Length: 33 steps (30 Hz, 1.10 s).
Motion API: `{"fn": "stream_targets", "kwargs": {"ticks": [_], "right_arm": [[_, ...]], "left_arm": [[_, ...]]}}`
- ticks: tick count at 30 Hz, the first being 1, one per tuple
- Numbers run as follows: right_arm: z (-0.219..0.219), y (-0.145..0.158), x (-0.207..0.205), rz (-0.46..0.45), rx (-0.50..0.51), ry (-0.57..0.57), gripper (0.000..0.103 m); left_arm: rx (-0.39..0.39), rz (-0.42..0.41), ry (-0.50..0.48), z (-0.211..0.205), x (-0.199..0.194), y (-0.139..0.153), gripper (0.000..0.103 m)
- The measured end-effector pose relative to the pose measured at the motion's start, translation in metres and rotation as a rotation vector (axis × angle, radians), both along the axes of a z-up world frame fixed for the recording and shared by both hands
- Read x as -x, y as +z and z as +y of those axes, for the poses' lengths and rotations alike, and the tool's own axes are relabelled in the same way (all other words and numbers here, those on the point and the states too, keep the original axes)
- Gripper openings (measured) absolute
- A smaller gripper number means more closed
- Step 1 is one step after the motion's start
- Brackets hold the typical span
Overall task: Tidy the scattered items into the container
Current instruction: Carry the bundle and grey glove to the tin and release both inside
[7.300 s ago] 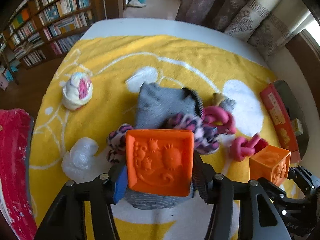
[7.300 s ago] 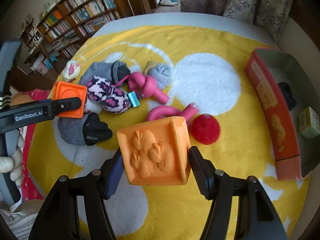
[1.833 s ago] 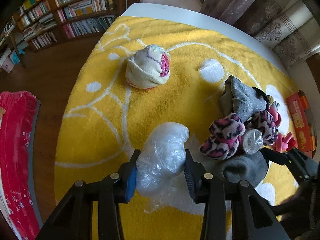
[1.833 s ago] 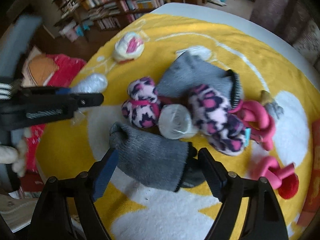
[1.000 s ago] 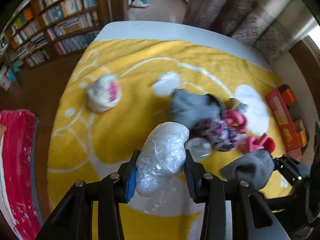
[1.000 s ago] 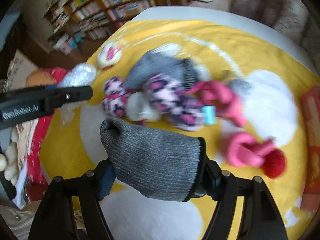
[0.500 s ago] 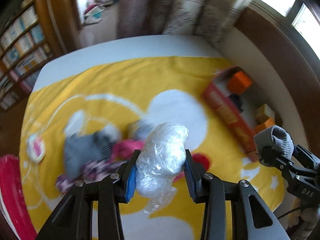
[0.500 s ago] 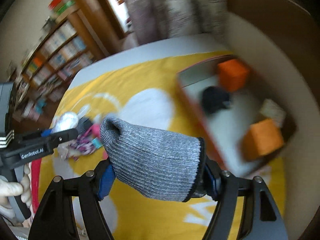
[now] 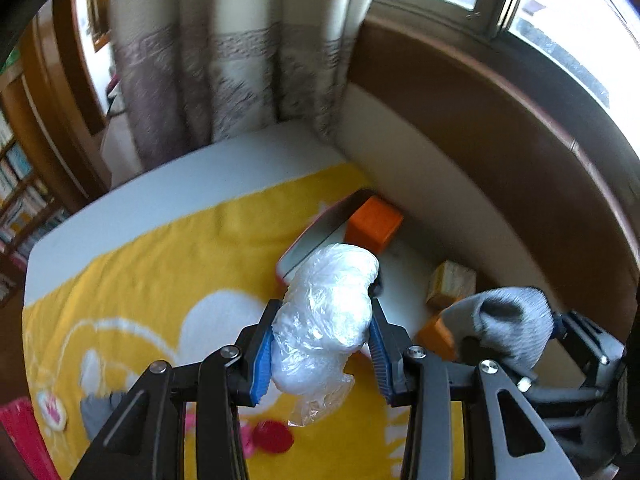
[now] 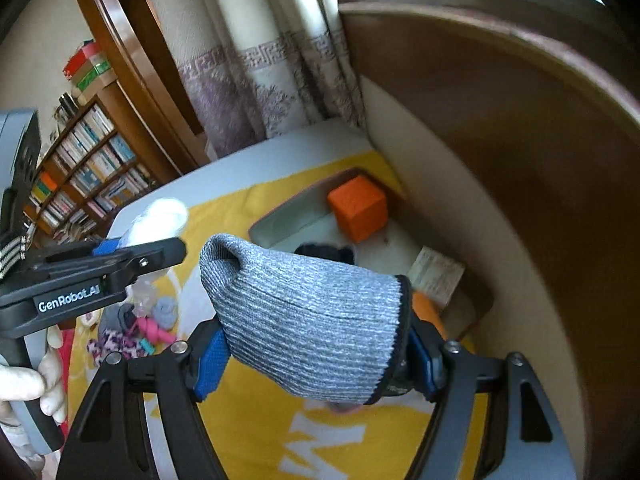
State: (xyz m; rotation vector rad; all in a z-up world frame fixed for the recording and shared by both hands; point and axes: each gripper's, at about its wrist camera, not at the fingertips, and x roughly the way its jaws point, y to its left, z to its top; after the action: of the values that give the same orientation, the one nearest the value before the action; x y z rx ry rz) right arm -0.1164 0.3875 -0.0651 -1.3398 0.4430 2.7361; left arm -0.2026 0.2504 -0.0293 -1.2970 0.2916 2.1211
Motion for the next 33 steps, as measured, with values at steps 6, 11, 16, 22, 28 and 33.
{"fn": "stream_targets", "kwargs": {"ticks": [6, 11, 16, 22, 28, 33], "right_arm": [[0.015, -0.011, 0.02, -0.007, -0.007, -0.004, 0.09], [0.025, -0.028, 0.016, -0.05, 0.02, -0.013, 0.091], [0.031, -0.035, 0.013, -0.065, 0.058, -0.032, 0.091], [0.023, -0.024, 0.015, -0.024, 0.038, -0.027, 0.093], [0.009, -0.015, 0.018, 0.014, -0.022, -0.028, 0.097], [0.001, -0.013, 0.019, 0.008, -0.023, -0.04, 0.1]], "left_arm": [[-0.012, -0.015, 0.023, 0.032, 0.016, -0.003, 0.081], [-0.006, -0.04, 0.046, 0.029, 0.02, -0.012, 0.081], [-0.001, -0.069, 0.071, 0.018, 0.022, -0.021, 0.081], [-0.008, -0.087, 0.082, 0.002, 0.021, -0.025, 0.081], [-0.018, -0.096, 0.102, -0.021, 0.023, -0.025, 0.081], [-0.028, -0.103, 0.12, -0.04, 0.024, -0.025, 0.081]]}}
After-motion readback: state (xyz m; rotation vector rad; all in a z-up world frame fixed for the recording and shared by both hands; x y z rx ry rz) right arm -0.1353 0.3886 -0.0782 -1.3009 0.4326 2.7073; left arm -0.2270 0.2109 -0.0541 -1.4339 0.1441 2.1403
